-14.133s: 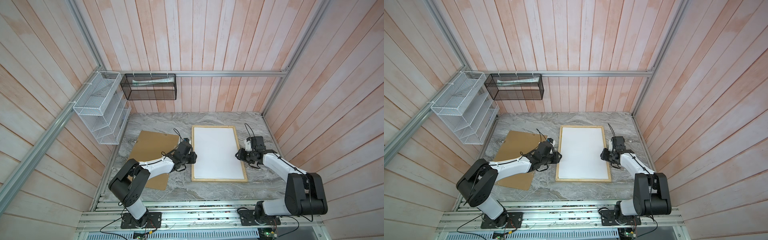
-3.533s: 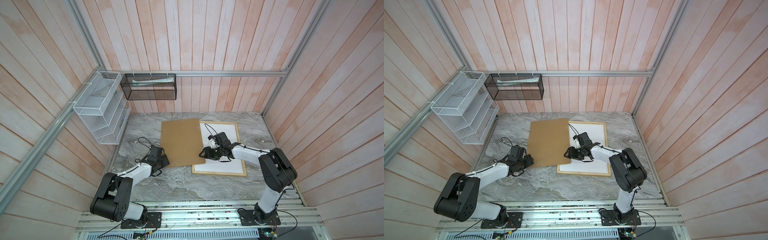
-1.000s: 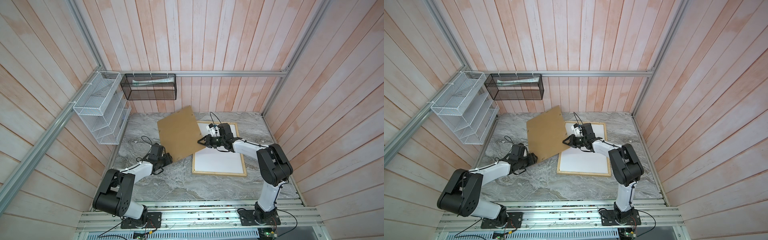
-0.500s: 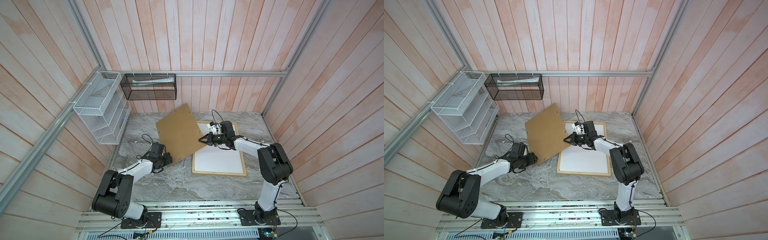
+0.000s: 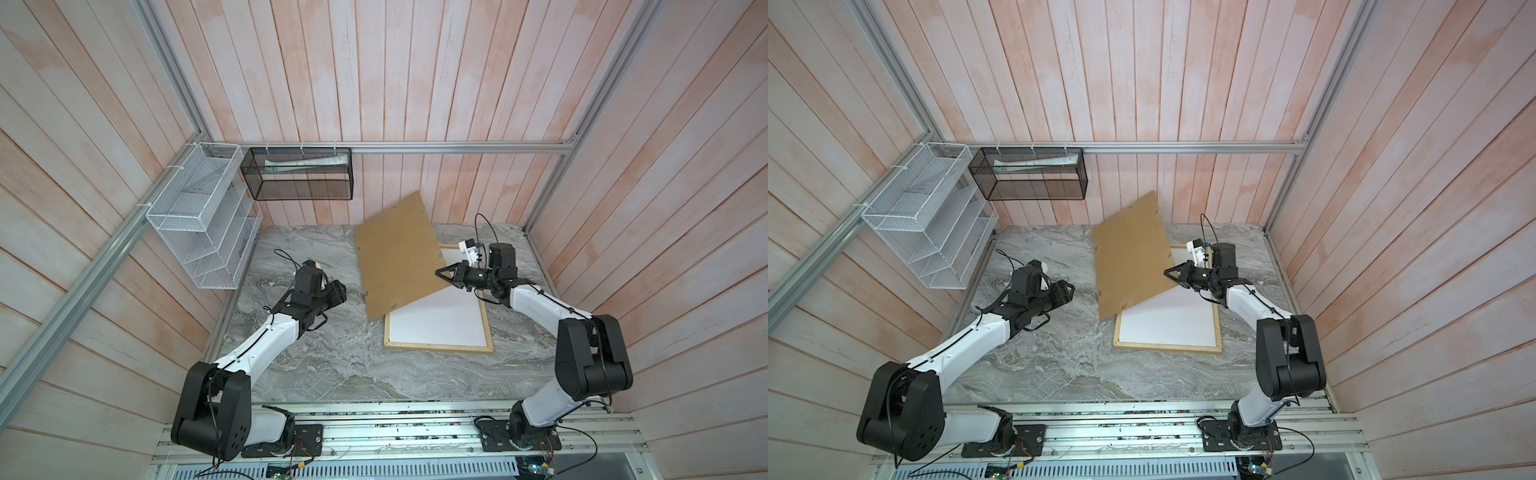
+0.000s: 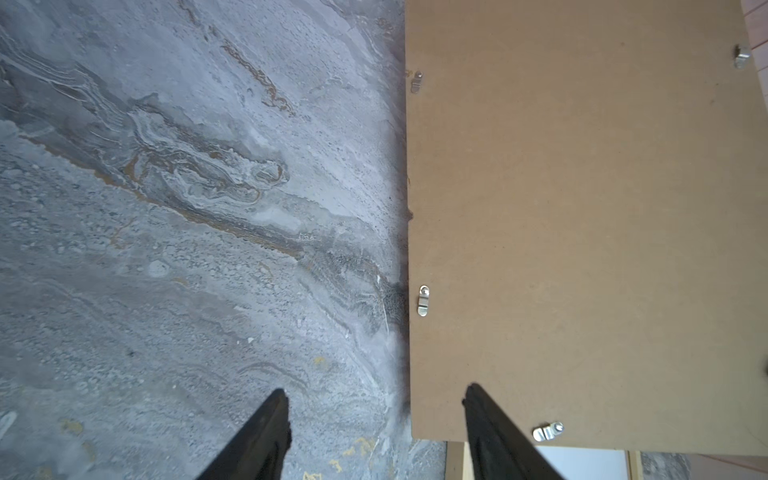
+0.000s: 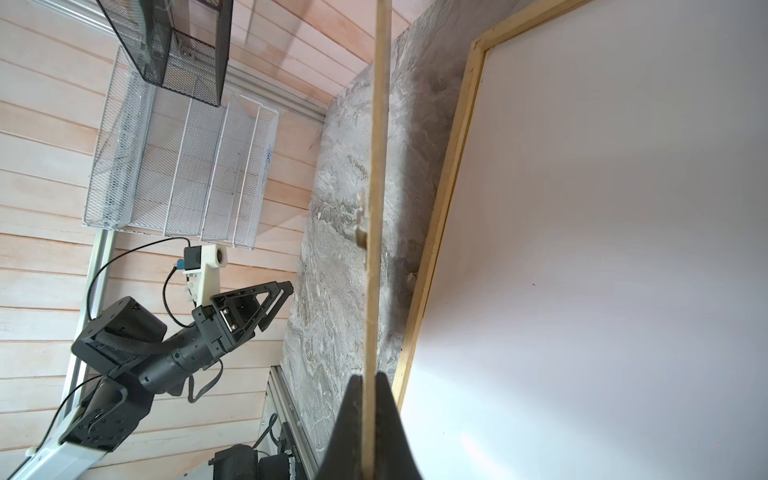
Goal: Put the photo into the frame
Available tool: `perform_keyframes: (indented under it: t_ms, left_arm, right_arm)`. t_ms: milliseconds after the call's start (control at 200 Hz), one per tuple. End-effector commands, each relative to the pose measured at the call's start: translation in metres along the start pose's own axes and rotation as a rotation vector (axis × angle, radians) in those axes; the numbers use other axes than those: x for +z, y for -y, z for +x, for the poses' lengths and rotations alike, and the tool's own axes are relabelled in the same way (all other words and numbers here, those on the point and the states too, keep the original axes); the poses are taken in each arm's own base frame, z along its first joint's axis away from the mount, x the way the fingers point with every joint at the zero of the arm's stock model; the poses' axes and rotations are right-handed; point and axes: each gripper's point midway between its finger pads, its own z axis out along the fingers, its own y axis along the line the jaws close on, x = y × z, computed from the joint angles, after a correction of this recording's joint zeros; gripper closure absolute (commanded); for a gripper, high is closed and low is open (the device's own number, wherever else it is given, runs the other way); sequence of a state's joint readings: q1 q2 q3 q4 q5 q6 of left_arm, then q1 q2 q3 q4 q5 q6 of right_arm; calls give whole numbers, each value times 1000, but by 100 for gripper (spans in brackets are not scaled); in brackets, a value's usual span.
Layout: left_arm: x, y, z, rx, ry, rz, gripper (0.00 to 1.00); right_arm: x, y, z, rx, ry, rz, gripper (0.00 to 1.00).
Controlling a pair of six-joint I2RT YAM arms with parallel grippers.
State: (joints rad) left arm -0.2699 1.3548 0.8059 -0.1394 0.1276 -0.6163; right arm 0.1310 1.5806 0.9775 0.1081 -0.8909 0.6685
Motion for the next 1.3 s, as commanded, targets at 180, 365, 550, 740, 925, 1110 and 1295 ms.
perform_keyframes:
  t_ms: [180,365,550,740,925,1110,1295]
  left_arm:
    - [23,37,24,-25,-60,187,31]
    - [44,43,36,-13,-96,175,32]
    - [66,53,53,3,-148,185,34]
    - [82,68,67,34,-195,204,35]
    - [94,75,77,57,-225,204,35]
    - [105,76,89,66,-260,204,38]
    - [109,76,94,72,-266,205,39]
  right_arm:
    - [-70,3,4,-14,111,8,100]
    - [-84,16,30,48,118,44,100]
    - [-87,29,58,93,90,88,100]
    - [-89,35,73,114,71,108,100]
    - [-90,38,83,112,48,121,100]
    - [-95,40,83,96,40,146,100]
    - [-98,36,85,78,17,149,100]
